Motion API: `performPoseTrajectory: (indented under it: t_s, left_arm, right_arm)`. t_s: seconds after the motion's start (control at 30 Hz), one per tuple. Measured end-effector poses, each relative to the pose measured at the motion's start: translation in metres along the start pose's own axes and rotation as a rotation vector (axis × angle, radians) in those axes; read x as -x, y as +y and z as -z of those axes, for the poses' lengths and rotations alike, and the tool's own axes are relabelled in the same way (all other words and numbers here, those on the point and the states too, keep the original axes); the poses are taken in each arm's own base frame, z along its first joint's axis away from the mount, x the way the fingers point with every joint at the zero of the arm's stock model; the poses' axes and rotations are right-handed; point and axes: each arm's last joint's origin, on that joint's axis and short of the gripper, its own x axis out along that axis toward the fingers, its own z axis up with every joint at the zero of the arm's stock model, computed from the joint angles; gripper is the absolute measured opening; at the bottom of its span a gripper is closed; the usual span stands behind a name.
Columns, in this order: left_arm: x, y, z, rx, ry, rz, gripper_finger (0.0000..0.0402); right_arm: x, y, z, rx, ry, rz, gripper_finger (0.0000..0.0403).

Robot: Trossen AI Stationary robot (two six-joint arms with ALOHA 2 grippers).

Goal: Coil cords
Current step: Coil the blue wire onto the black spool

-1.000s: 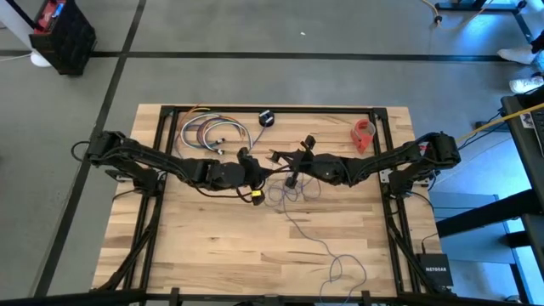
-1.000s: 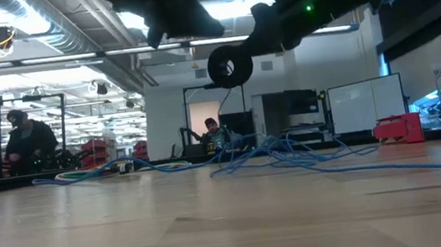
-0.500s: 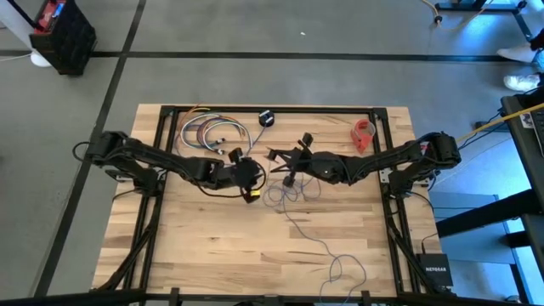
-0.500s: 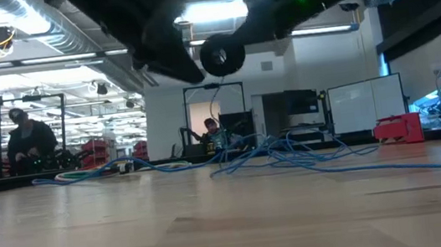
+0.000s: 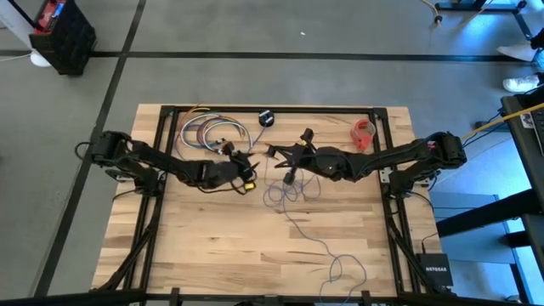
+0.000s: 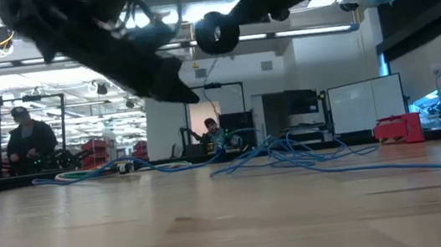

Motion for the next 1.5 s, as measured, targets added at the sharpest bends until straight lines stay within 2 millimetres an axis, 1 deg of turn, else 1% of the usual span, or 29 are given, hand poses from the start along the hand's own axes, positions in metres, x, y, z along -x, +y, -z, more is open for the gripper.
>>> performPoseTrajectory:
  t_s: [0.07, 0.13, 0.33, 0.6, 0.7, 0.77, 0.87, 0.93, 1.07, 1.17, 1.3, 1.4, 1.5]
  left_arm:
    - [0.001, 0.004, 0.002, 0.058, -0.075, 0.002, 0.0157]
    - [0.002, 0.004, 0.000, 0.069, -0.118, 0.008, 0.0157]
    - [0.006, -0.001, 0.000, 0.028, -0.122, 0.027, 0.0157]
    - [0.004, 0.002, 0.000, 0.025, -0.118, 0.017, 0.0155]
    - [0.005, 0.000, 0.000, 0.002, -0.115, 0.024, 0.0128]
    - [0.006, -0.001, 0.003, -0.021, -0.093, 0.027, 0.0093]
    - [0.006, 0.000, 0.008, -0.045, -0.046, 0.026, 0.0031]
    - [0.008, 0.002, 0.005, -0.025, -0.050, 0.024, 0.0009]
    - [0.015, 0.006, -0.003, 0.006, -0.081, 0.029, 0.0009]
    - [0.024, 0.013, -0.011, 0.055, -0.088, 0.033, 0.0004]
    - [0.035, 0.025, -0.013, 0.129, -0.041, 0.030, 0.0004]
    - [0.043, 0.033, -0.017, 0.213, -0.031, 0.027, 0.0003]
    - [0.049, 0.039, -0.020, 0.284, -0.033, 0.052, 0.0005]
  right_arm:
    - [0.000, -0.002, -0.003, -0.037, -0.023, -0.034, 0.0005]
    - [-0.001, -0.003, -0.003, -0.064, -0.034, -0.067, 0.0005]
    - [-0.004, -0.004, -0.001, -0.088, -0.042, -0.094, 0.0005]
    - [-0.003, -0.001, -0.001, -0.126, -0.049, -0.192, 0.0005]
    - [-0.003, -0.001, -0.001, -0.126, -0.049, -0.194, 0.0005]
    - [-0.003, -0.001, -0.001, -0.124, -0.042, -0.189, 0.0005]
    - [-0.003, -0.001, 0.000, -0.122, -0.038, -0.190, 0.0005]
    - [-0.003, -0.001, 0.000, -0.122, -0.037, -0.191, 0.0005]
    - [-0.003, 0.000, 0.004, -0.100, -0.001, -0.196, 0.0005]
    - [-0.003, 0.001, 0.007, -0.060, 0.024, -0.212, 0.0005]
    - [-0.005, 0.004, 0.014, -0.021, 0.063, -0.249, 0.0005]
    - [-0.010, 0.008, 0.020, 0.005, 0.068, -0.251, 0.0005]
    - [-0.016, 0.012, 0.030, 0.048, 0.093, -0.253, 0.0005]
